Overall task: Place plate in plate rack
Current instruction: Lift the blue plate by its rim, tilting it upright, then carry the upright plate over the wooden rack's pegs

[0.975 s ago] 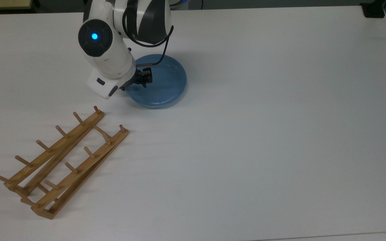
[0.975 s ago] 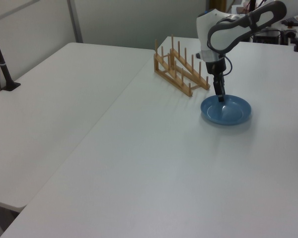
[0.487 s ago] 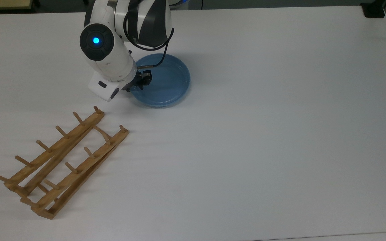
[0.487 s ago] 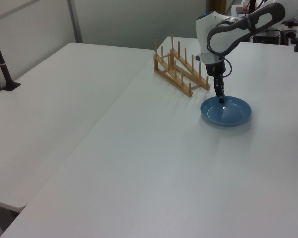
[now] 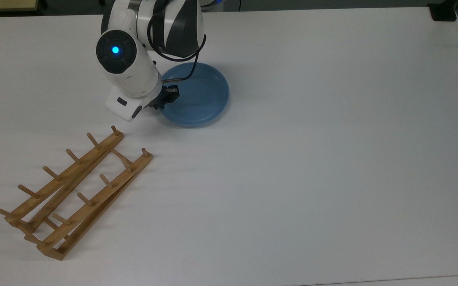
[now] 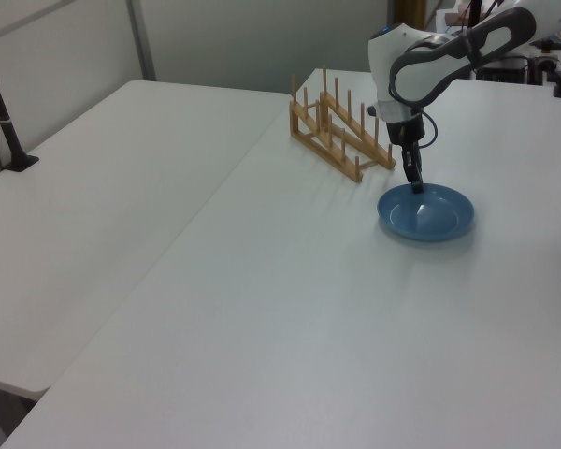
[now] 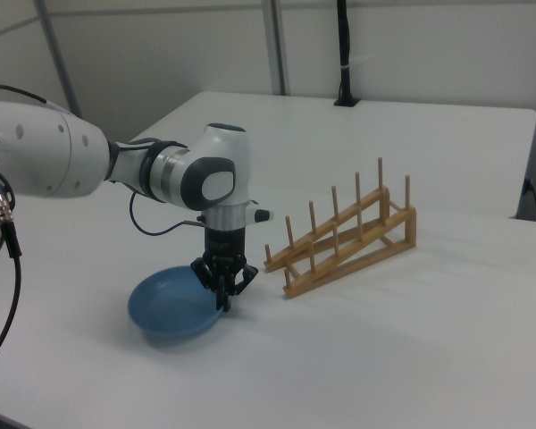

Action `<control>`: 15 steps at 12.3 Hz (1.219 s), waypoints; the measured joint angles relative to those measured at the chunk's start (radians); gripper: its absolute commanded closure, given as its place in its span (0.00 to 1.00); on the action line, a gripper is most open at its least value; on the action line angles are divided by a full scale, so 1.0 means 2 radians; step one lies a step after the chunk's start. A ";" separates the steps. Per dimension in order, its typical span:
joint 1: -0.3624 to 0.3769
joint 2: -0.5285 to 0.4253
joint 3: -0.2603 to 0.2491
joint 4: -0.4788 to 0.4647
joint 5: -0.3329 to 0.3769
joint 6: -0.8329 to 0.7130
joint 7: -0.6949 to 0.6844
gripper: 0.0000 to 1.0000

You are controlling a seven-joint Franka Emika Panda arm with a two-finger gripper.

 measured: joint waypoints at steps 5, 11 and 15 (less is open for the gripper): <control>0.000 -0.004 0.000 0.004 -0.001 0.000 -0.014 1.00; -0.002 -0.035 -0.003 0.048 -0.001 0.003 -0.016 1.00; -0.003 -0.053 -0.005 0.097 -0.001 0.034 -0.017 1.00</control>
